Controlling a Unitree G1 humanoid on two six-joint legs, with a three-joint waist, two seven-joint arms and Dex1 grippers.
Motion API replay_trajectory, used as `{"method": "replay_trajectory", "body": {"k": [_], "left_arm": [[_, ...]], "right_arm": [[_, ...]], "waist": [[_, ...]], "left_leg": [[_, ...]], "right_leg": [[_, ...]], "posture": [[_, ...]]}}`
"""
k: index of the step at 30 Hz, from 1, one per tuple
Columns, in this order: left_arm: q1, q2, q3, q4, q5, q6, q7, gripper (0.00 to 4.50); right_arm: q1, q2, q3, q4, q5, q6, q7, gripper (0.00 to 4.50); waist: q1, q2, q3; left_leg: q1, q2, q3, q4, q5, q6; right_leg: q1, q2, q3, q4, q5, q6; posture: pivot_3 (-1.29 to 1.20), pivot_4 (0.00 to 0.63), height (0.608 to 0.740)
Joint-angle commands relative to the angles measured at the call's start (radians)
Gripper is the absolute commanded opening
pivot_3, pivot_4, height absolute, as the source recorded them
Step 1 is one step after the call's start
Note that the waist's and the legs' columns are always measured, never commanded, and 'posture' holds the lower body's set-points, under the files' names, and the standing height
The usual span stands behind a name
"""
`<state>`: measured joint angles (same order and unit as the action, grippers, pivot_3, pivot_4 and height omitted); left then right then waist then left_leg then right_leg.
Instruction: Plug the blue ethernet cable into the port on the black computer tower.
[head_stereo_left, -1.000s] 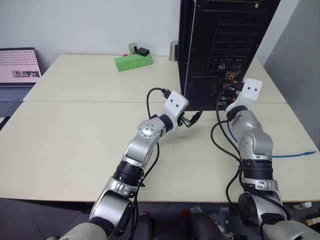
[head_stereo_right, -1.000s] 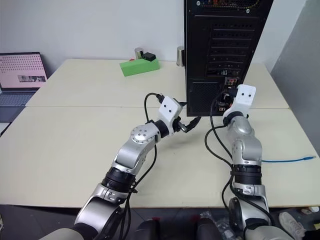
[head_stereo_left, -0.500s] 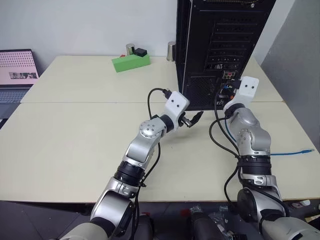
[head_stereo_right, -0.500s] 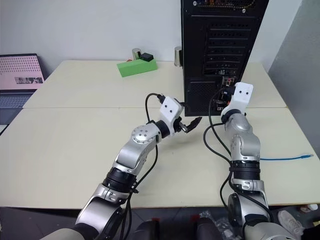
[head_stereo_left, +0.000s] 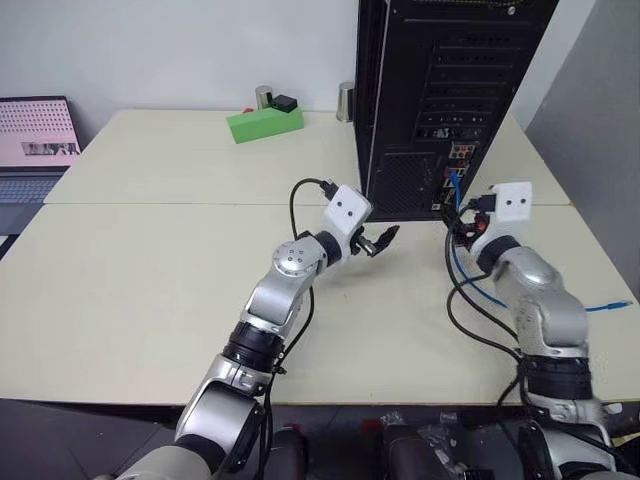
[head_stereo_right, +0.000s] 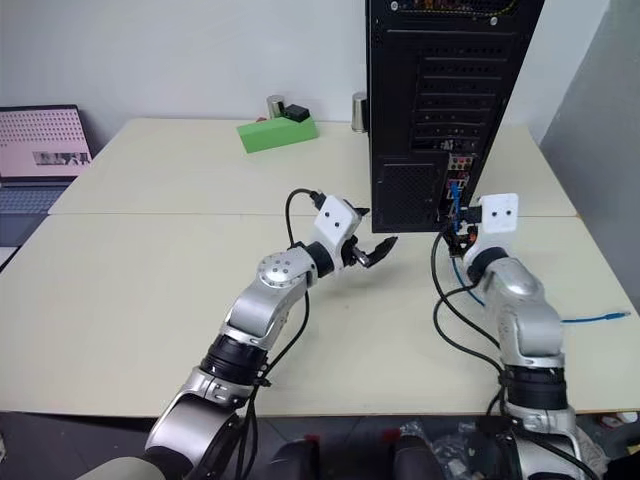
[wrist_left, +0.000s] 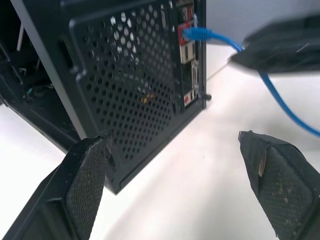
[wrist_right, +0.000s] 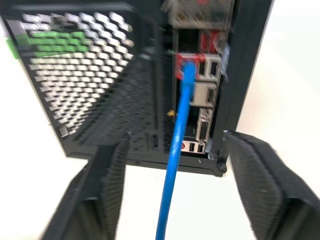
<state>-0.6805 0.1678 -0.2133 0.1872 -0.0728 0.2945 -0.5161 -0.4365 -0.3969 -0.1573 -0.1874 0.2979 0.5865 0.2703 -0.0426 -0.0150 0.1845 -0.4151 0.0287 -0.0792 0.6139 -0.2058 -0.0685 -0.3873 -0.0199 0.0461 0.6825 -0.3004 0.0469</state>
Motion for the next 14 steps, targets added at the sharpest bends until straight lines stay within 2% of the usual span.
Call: {"method": "replay_trajectory", "body": {"k": [1,3,4,14], "left_arm": [[0.021,0.056,0.026,-0.064,-0.023,0.044,-0.057,4.29],[0.031,0.098,0.025,-0.091,-0.022,0.058,-0.092,4.29],[0.034,0.112,0.029,-0.11,-0.031,0.069,-0.109,4.29],[0.049,0.25,0.069,-0.237,-0.136,0.073,-0.312,4.29]], "right_arm": [[0.044,-0.085,-0.064,-0.113,0.081,0.011,0.127,4.08],[0.068,-0.126,-0.098,-0.133,0.116,-0.006,0.184,4.44],[0.077,-0.143,-0.118,-0.133,0.129,-0.02,0.205,4.48],[0.122,-0.256,-0.205,-0.11,0.217,-0.086,0.378,4.48]], "waist": [[-0.001,0.0,0.0],[0.0,0.0,0.0],[0.001,0.0,0.0],[0.005,0.0,0.001]], "left_leg": [[0.0,0.0,0.0,0.0,0.0,0.0],[0.0,0.0,0.0,0.0,0.0,0.0],[0.0,0.0,0.0,0.0,0.0,0.0],[0.0,0.0,0.0,0.0,0.0,0.0]], "right_leg": [[0.0,0.0,0.0,0.0,0.0,0.0],[0.0,0.0,0.0,0.0,0.0,0.0],[0.0,0.0,0.0,0.0,0.0,0.0],[0.001,0.0,-0.001,-0.001,0.0,0.0]], "posture": [[0.0,0.15,0.74],[0.0,0.15,0.74],[0.0,0.15,0.74],[0.0,0.15,0.74]]}}
